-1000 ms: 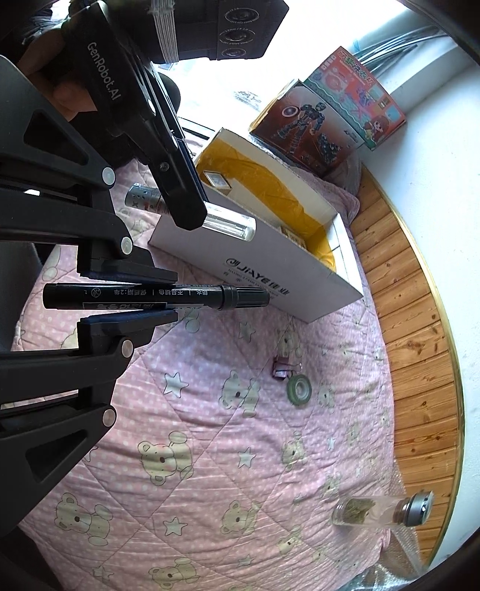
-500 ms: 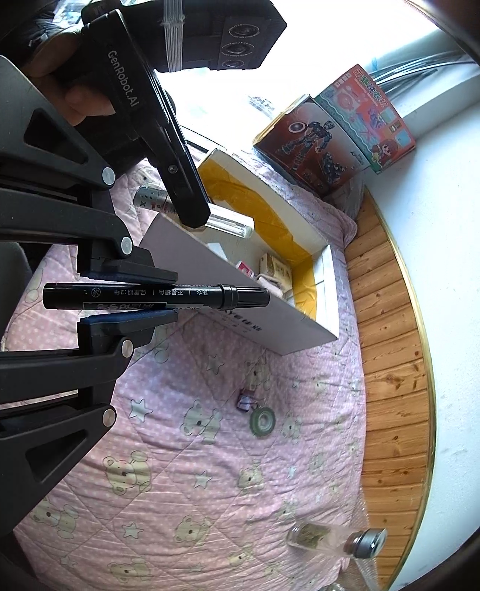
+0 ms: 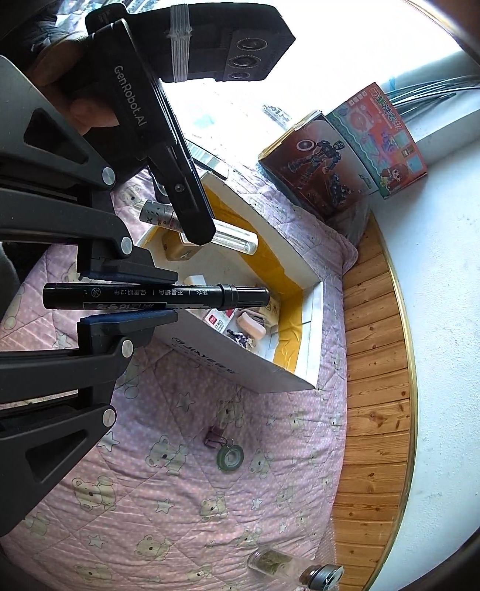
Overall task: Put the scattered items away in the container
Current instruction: 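Lift the tube and marker and carry both over the white box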
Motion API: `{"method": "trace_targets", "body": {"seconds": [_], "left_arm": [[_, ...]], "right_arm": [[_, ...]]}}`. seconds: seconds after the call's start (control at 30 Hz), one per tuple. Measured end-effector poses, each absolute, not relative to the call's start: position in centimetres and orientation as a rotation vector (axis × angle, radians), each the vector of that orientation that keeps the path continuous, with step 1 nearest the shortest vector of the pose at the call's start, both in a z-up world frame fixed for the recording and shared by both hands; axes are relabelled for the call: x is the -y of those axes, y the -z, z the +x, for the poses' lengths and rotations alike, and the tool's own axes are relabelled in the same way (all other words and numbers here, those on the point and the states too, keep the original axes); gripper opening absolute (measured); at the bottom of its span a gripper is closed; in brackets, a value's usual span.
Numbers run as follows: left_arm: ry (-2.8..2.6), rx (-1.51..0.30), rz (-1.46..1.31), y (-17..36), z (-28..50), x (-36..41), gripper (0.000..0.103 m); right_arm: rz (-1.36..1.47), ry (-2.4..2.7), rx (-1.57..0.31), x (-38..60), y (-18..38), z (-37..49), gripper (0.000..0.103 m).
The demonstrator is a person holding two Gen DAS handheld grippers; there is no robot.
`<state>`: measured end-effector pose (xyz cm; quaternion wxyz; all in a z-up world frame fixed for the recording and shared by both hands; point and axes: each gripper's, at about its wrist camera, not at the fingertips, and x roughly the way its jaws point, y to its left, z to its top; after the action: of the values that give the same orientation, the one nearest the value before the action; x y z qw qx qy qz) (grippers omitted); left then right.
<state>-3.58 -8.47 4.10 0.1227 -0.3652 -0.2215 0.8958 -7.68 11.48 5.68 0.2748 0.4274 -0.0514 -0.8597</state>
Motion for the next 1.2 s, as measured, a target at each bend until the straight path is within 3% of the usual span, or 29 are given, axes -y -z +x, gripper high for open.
{"method": "trace_targets", "body": {"seconds": [1.2], "left_arm": [[-2.690,0.701,-1.176,-2.0,-9.4,18.9,0.019]], "right_arm": [[1.213,2.238,0.042,-2.9,-3.8,-12.9,0.015]]}}
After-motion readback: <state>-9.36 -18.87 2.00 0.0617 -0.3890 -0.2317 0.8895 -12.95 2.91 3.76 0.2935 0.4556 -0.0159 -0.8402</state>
